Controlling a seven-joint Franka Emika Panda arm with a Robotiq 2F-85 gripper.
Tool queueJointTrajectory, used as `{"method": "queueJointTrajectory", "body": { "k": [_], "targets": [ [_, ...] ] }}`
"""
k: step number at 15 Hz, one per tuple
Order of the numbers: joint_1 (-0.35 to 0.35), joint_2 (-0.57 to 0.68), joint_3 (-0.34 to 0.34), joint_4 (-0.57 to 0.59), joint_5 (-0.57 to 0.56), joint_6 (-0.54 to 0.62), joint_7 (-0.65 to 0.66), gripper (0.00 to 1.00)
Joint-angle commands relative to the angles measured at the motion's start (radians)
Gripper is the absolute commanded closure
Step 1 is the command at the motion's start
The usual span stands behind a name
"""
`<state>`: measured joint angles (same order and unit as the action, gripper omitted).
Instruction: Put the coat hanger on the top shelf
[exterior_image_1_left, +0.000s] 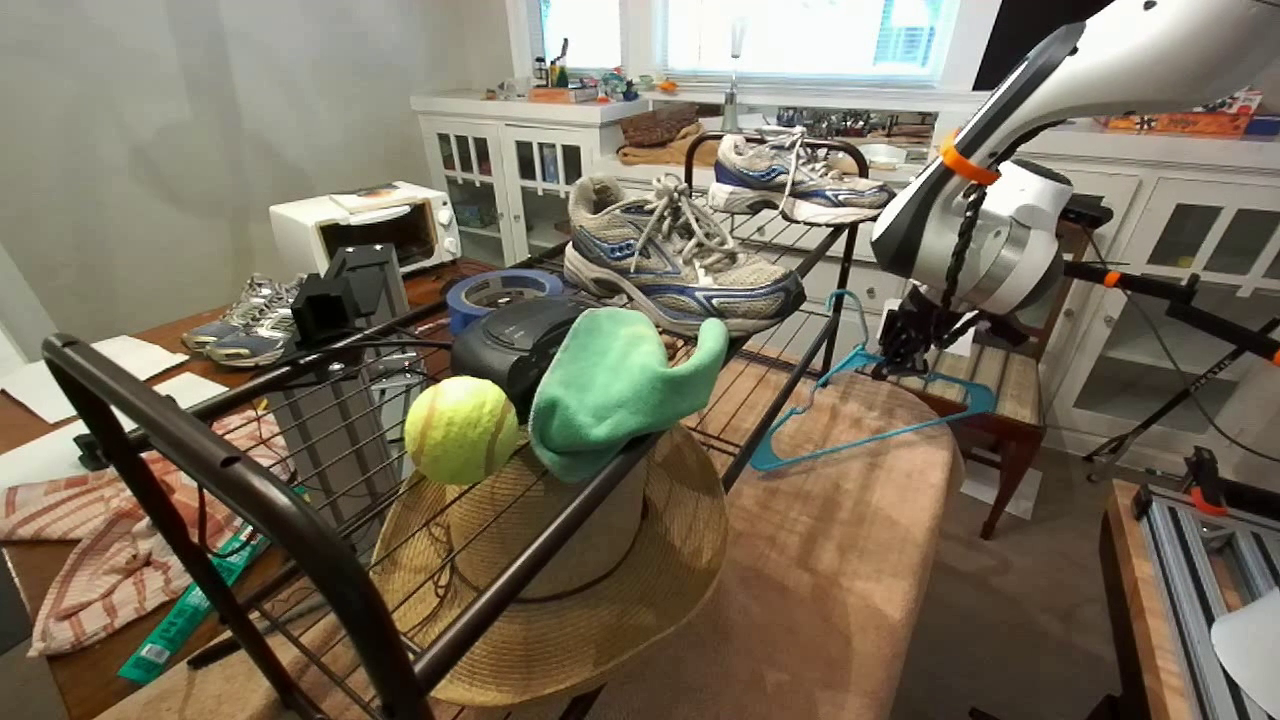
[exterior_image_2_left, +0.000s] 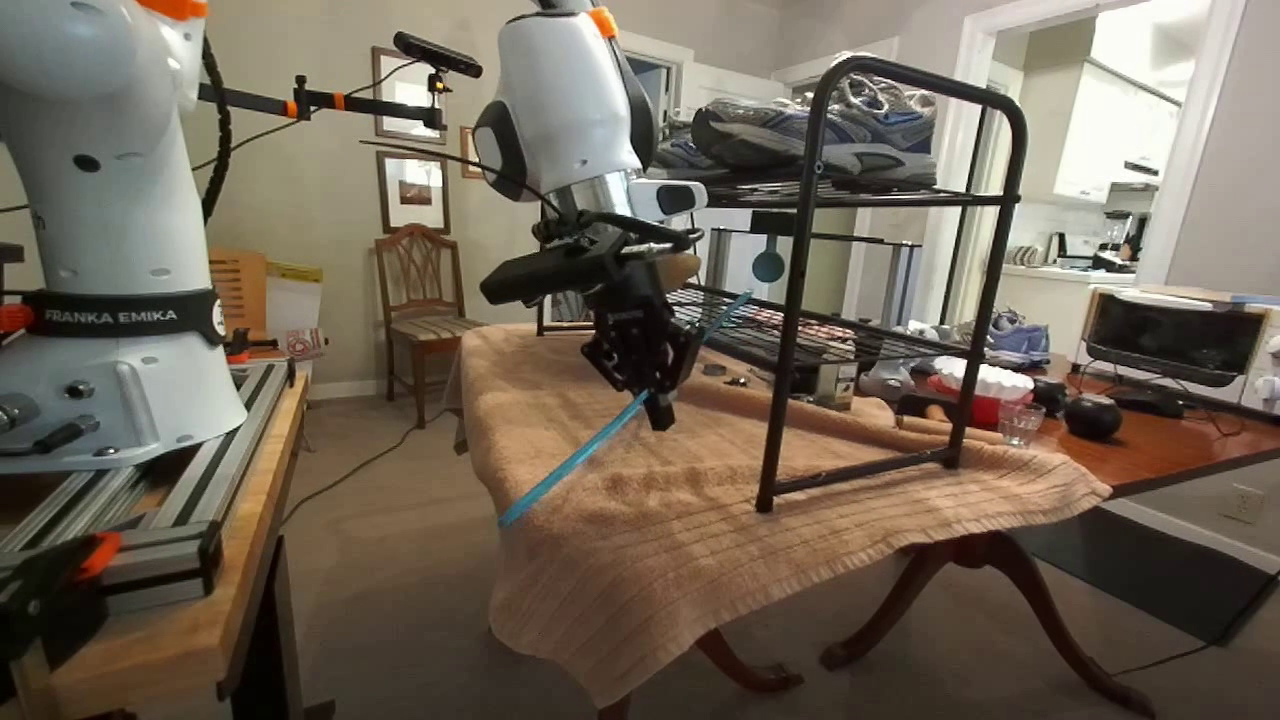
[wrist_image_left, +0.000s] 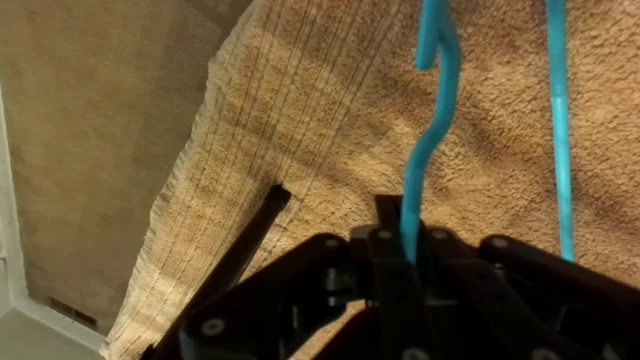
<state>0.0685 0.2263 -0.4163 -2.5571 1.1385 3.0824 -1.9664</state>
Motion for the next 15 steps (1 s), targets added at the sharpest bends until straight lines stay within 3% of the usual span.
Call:
{"method": "queueJointTrajectory", "body": {
  "k": [1, 11, 12, 15],
  "targets": [
    [0.009, -0.106, -0.004, -0.066, 0.003, 0.024, -0.014, 0.99],
    [-0.016, -0.345, -0.015, -0.251, -0.024, 0.019, -0.016, 0.99],
    [-0.022, -0.294, -0.017, -0.193, 0.036, -0.008, -0.064, 0.99],
    [-0.043, -0.302, -0.019, -0.197, 0.028, -0.005, -0.077, 0.99]
  ]
}}
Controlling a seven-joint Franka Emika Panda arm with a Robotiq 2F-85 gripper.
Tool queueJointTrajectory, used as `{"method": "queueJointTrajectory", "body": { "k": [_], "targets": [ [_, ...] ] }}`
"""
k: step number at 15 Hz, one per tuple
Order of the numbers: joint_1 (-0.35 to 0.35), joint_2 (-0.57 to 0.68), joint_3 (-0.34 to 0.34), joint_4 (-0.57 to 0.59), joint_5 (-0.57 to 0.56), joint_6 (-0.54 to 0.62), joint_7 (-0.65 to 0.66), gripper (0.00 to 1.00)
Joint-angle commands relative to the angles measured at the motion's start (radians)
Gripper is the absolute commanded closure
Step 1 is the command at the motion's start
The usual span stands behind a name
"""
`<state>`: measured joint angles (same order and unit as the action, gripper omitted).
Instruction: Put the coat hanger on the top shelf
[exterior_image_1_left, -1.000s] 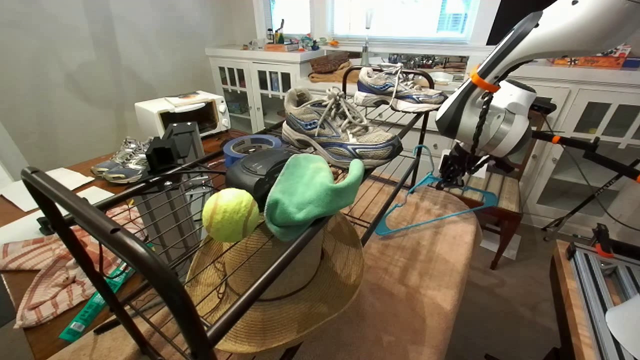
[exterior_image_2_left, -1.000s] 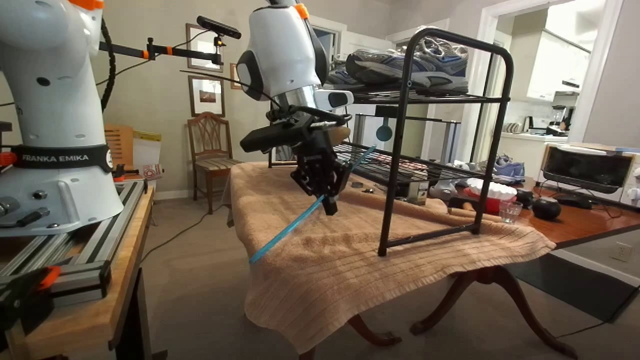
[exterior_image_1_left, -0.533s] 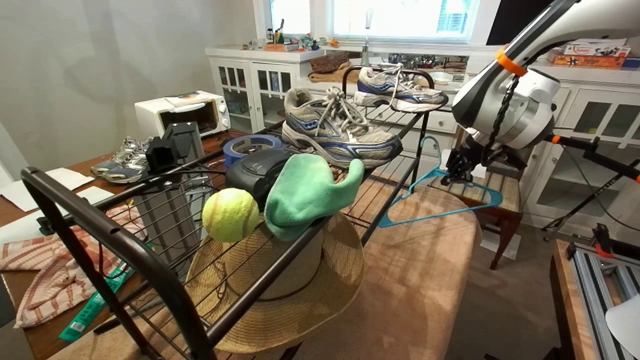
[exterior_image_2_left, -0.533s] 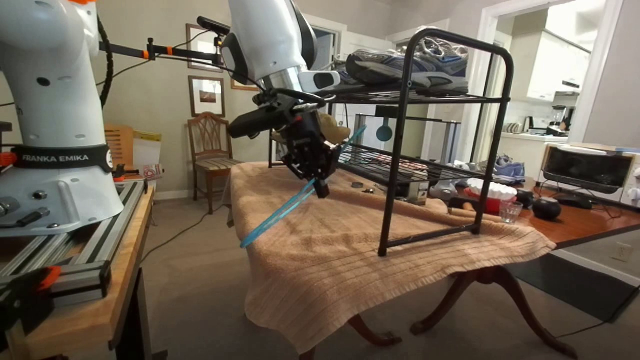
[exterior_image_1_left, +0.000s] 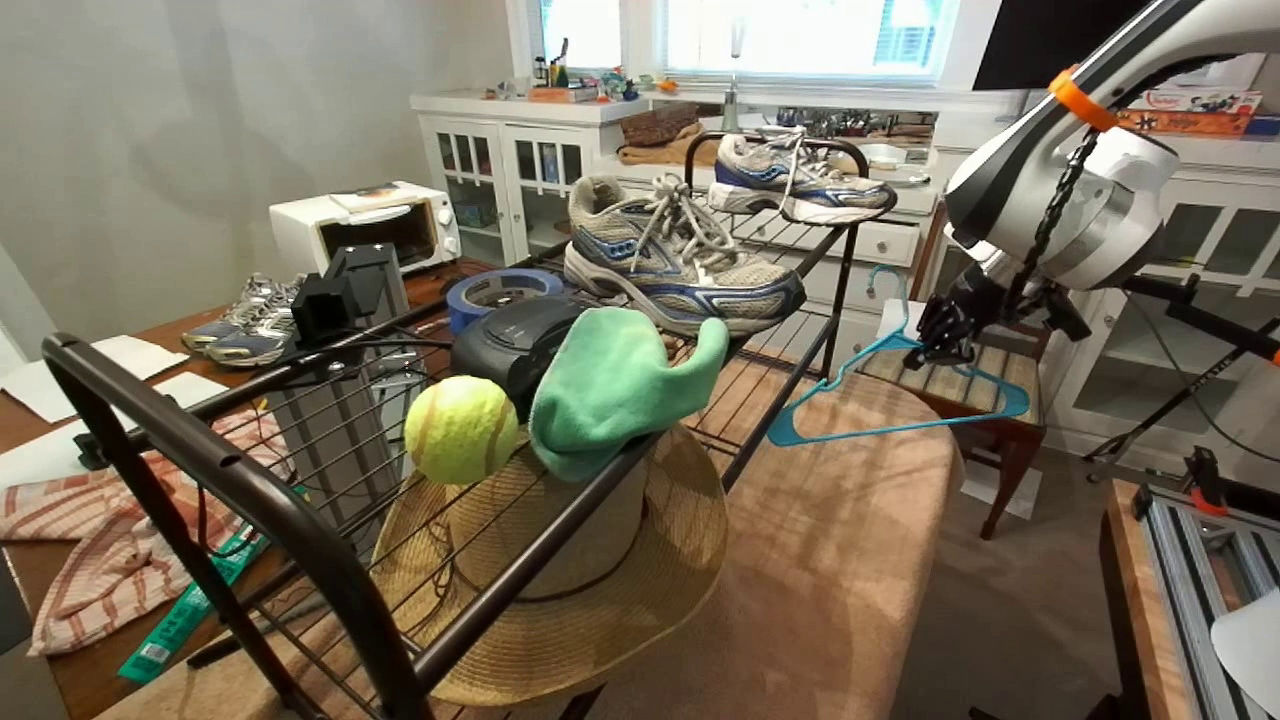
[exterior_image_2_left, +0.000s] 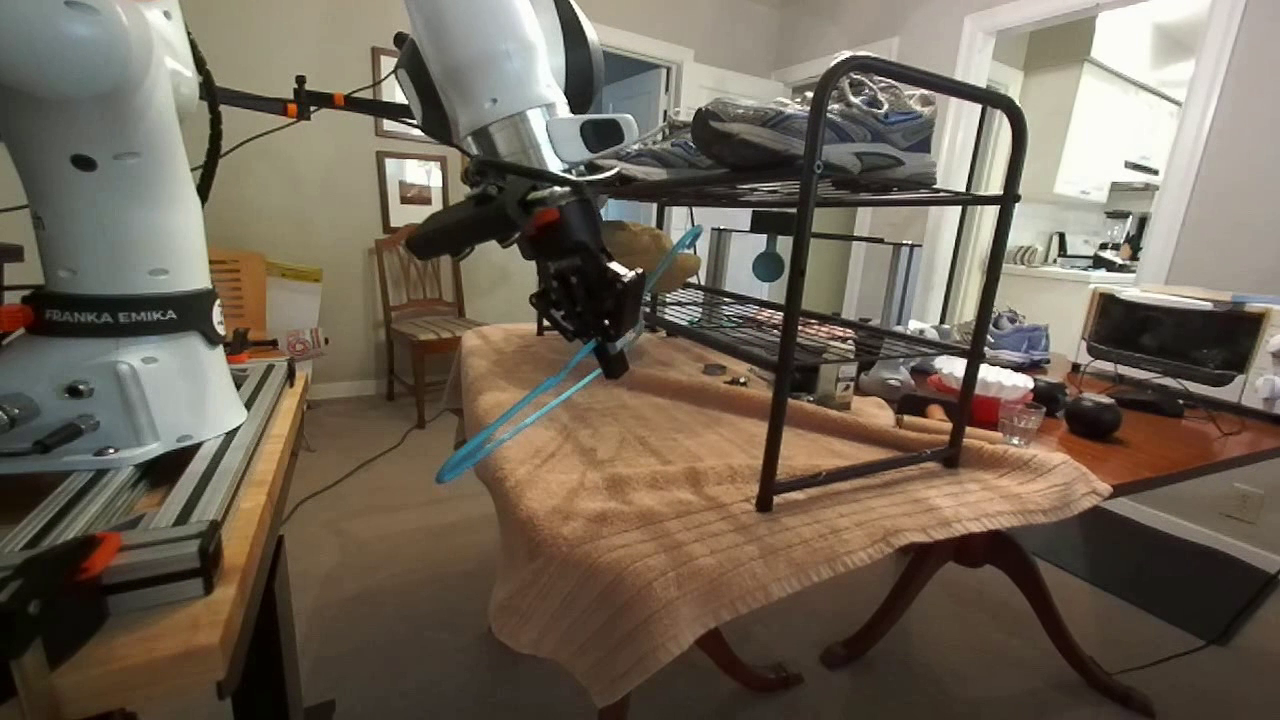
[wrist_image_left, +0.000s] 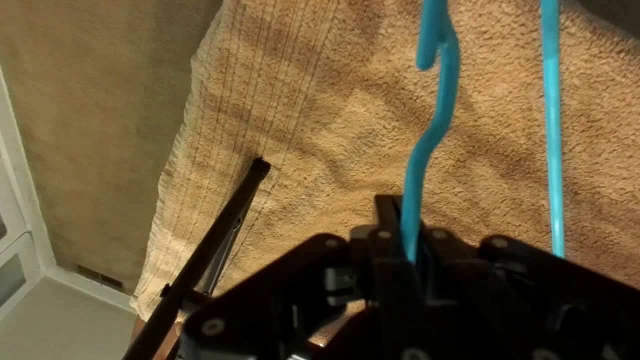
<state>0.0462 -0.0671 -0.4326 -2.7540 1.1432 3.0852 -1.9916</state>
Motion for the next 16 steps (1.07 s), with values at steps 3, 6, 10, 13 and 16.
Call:
{"method": "queueJointTrajectory", "body": {
  "k": [3, 6, 10, 13, 16],
  "targets": [
    [-0.045, -0.003, -0.003, 0.003, 0.019, 0.000, -0.100, 0.99],
    [-0.075, -0.013, -0.007, 0.004, 0.016, -0.040, -0.155, 0.99],
    [-0.114, -0.036, -0.014, 0.007, -0.020, -0.125, -0.256, 0.99],
    [-0.150, -0.065, -0.010, 0.007, -0.058, -0.154, -0.306, 0.99],
    [-0.193, -0.105, -0.002, 0.011, -0.101, -0.174, -0.368, 0.99]
  ]
}}
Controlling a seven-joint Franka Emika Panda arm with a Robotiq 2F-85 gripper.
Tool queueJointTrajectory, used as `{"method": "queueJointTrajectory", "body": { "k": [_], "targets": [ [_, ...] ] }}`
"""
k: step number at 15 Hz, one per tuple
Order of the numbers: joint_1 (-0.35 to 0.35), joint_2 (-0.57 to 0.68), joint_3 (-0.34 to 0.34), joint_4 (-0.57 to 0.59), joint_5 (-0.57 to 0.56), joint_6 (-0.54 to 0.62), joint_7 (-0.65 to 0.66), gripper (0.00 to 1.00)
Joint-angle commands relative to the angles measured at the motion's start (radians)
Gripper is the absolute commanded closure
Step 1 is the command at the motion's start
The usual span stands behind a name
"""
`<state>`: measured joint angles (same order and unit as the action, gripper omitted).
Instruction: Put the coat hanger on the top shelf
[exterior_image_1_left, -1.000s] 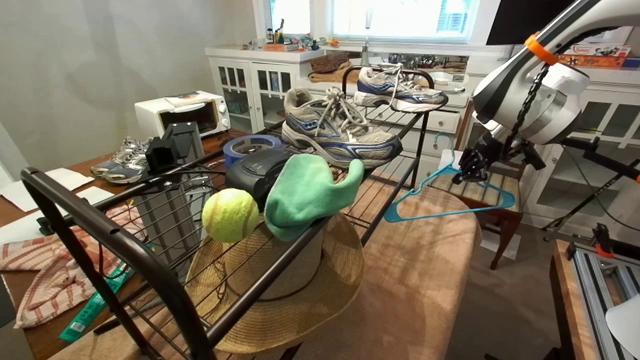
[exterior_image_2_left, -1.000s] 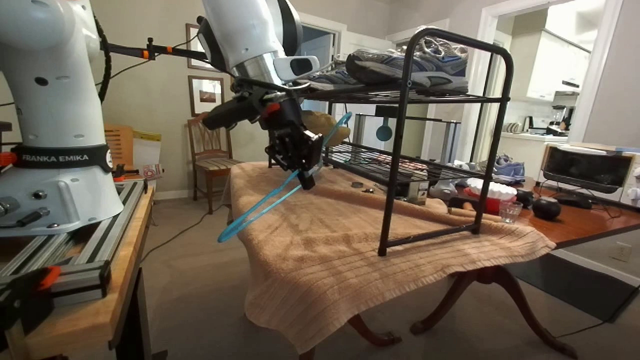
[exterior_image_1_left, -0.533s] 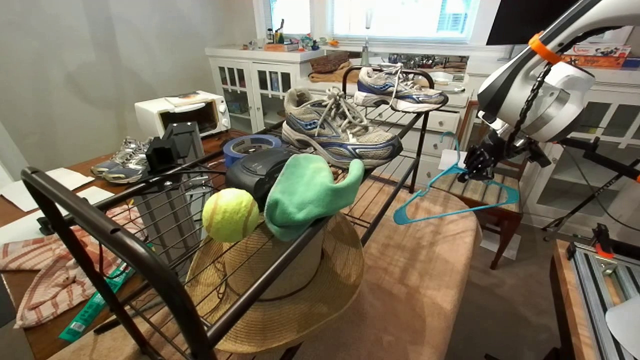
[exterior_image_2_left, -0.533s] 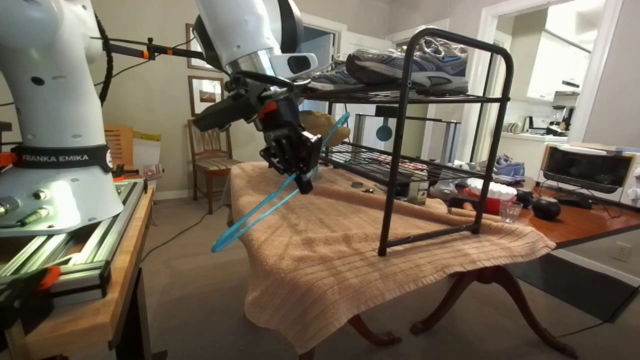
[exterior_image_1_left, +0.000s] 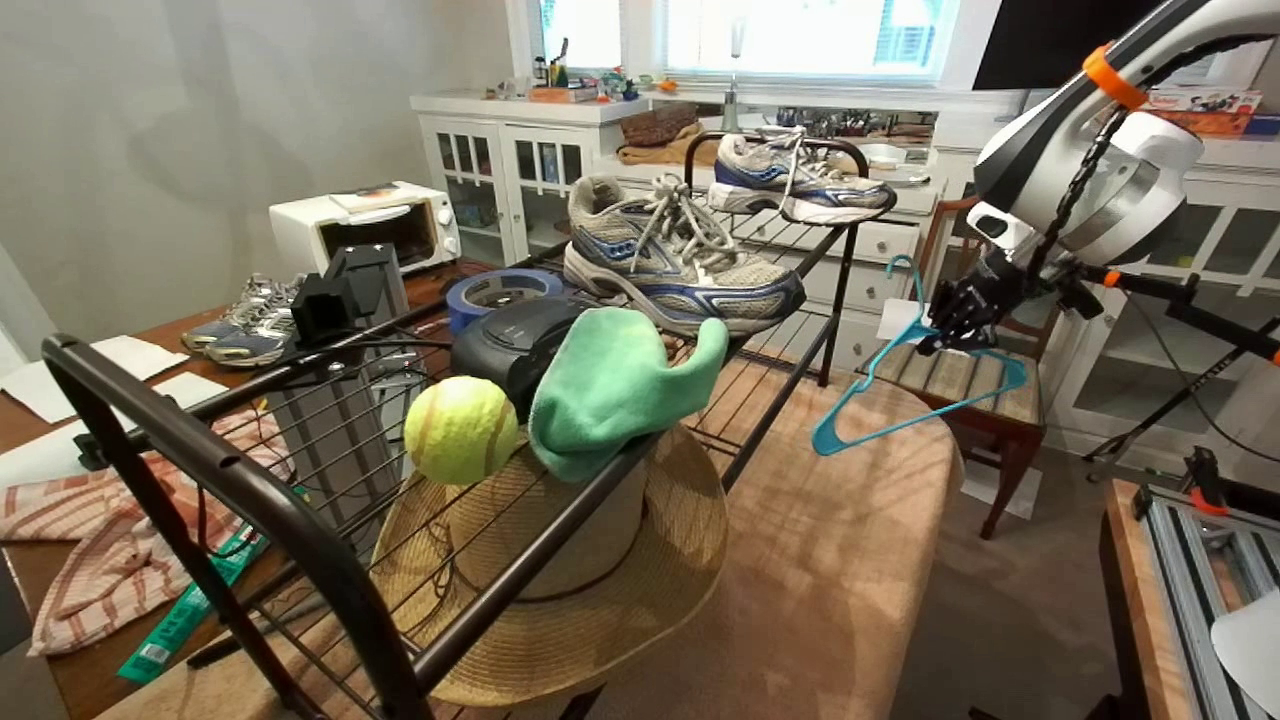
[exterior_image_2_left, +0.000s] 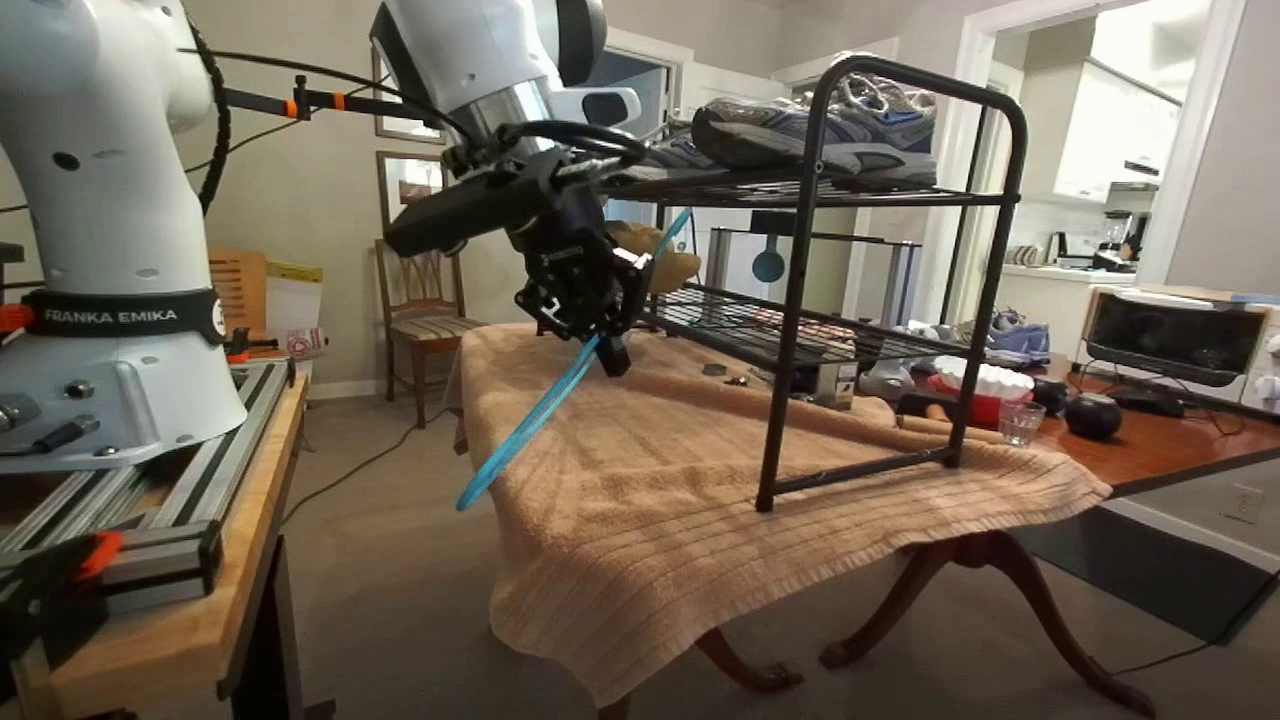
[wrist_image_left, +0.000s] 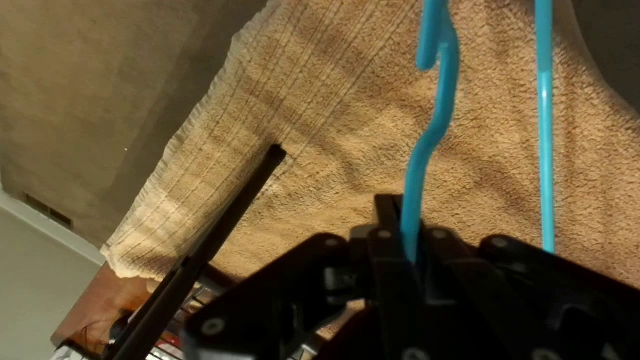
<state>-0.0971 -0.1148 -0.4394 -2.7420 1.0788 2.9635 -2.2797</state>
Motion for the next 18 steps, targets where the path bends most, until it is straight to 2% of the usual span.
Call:
{"method": "queueJointTrajectory", "body": {
  "k": [1, 4, 7, 10, 14, 18],
  "targets": [
    [-0.065, -0.094, 0.008, -0.021, -0.065, -0.055, -0.092, 0.99],
    [-0.121, -0.152, 0.023, -0.012, -0.119, -0.123, -0.153, 0.99],
    [-0.201, -0.227, 0.054, -0.022, -0.228, -0.212, -0.187, 0.99],
    [-0.298, -0.318, 0.090, -0.024, -0.357, -0.351, -0.194, 0.99],
    [-0.406, -0.488, 0.134, -0.030, -0.458, -0.592, -0.135, 0.99],
    [-0.480, -0.679, 0.214, -0.032, -0.459, -0.814, 0.051, 0.99]
  ]
}}
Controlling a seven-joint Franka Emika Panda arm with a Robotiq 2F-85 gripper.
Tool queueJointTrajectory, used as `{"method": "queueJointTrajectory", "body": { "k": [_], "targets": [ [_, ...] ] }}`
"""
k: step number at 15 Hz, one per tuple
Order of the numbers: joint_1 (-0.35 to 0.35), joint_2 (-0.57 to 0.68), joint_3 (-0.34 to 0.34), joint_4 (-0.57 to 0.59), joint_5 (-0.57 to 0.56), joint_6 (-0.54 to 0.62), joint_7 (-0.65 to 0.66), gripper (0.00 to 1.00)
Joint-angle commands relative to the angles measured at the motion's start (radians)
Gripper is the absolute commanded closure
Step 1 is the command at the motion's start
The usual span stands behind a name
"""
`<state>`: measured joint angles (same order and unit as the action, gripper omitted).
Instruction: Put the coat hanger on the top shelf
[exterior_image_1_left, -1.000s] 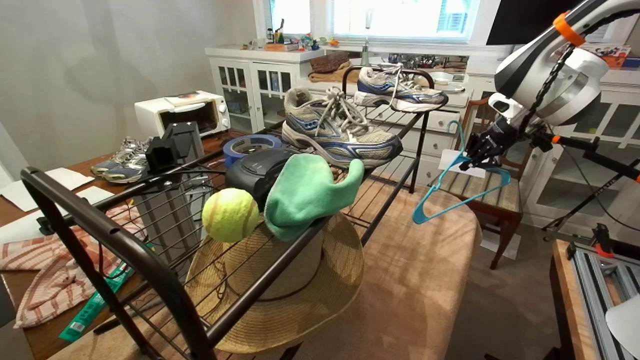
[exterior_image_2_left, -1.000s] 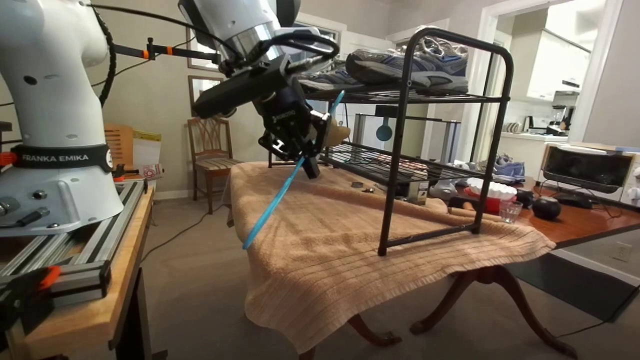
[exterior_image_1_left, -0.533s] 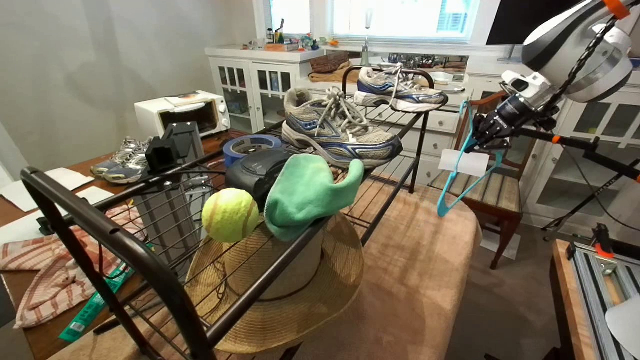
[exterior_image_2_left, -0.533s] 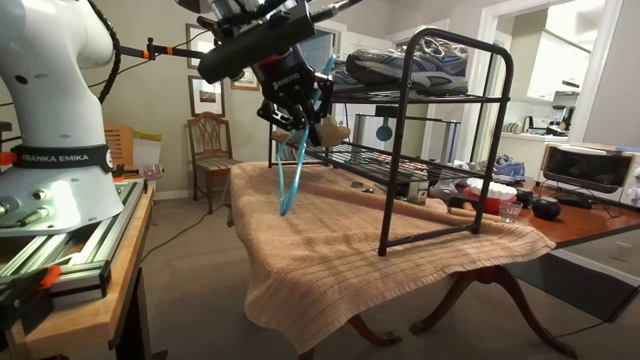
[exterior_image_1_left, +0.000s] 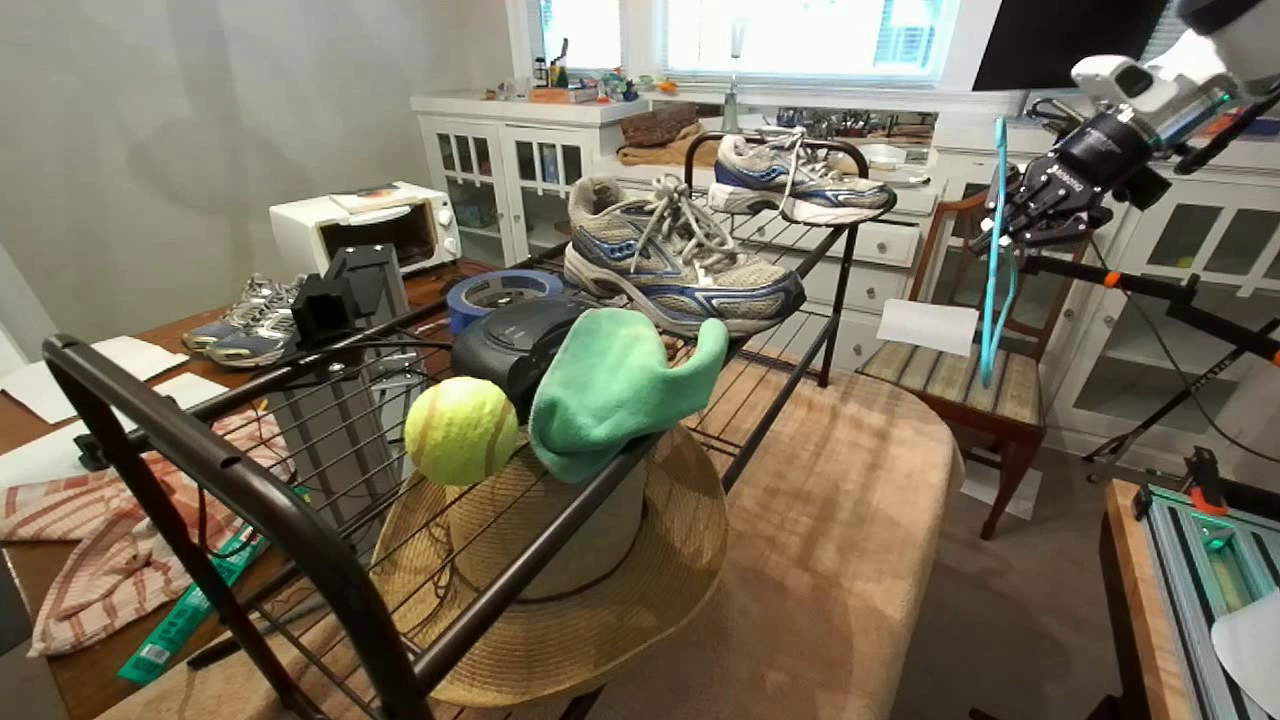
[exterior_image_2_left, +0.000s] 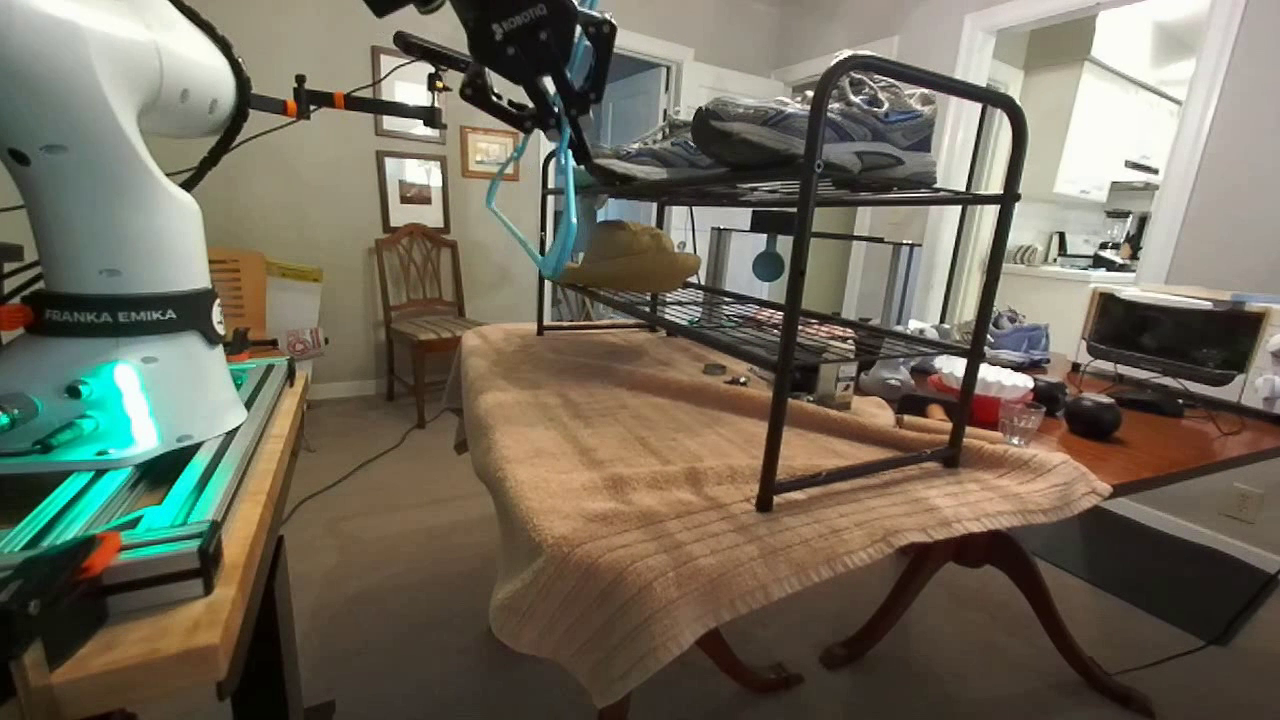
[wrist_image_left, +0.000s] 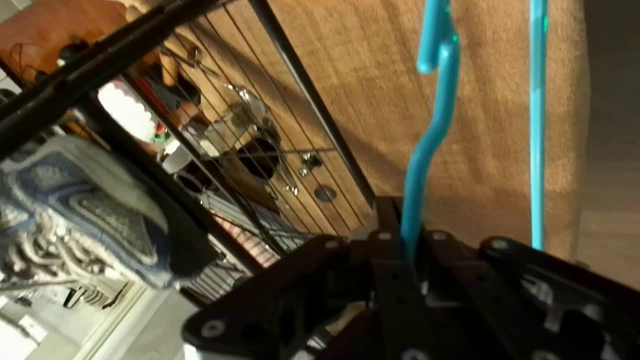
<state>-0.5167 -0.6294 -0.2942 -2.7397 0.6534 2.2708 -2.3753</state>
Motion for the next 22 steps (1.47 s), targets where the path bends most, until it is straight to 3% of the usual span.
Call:
{"method": "queueJointTrajectory", "body": {
  "k": [1, 4, 9, 11, 14, 17, 22],
  "targets": [
    [-0.076, -0.201, 0.097, -0.032, -0.031, -0.157, 0.223, 0.99],
    [-0.160, -0.263, 0.229, -0.015, 0.012, -0.248, 0.459, 0.99],
    [-0.162, -0.280, 0.329, 0.065, 0.000, -0.299, 0.849, 0.99],
    [0.000, -0.287, 0.218, 0.078, -0.099, -0.264, 0.998, 0.99],
    [0.116, -0.303, 0.144, 0.092, -0.182, -0.258, 1.122, 0.99],
    [0.212, -0.325, 0.074, 0.100, -0.245, -0.263, 1.203, 0.99],
    [0.323, -0.365, -0.028, 0.122, -0.302, -0.317, 1.231, 0.99]
  ]
}}
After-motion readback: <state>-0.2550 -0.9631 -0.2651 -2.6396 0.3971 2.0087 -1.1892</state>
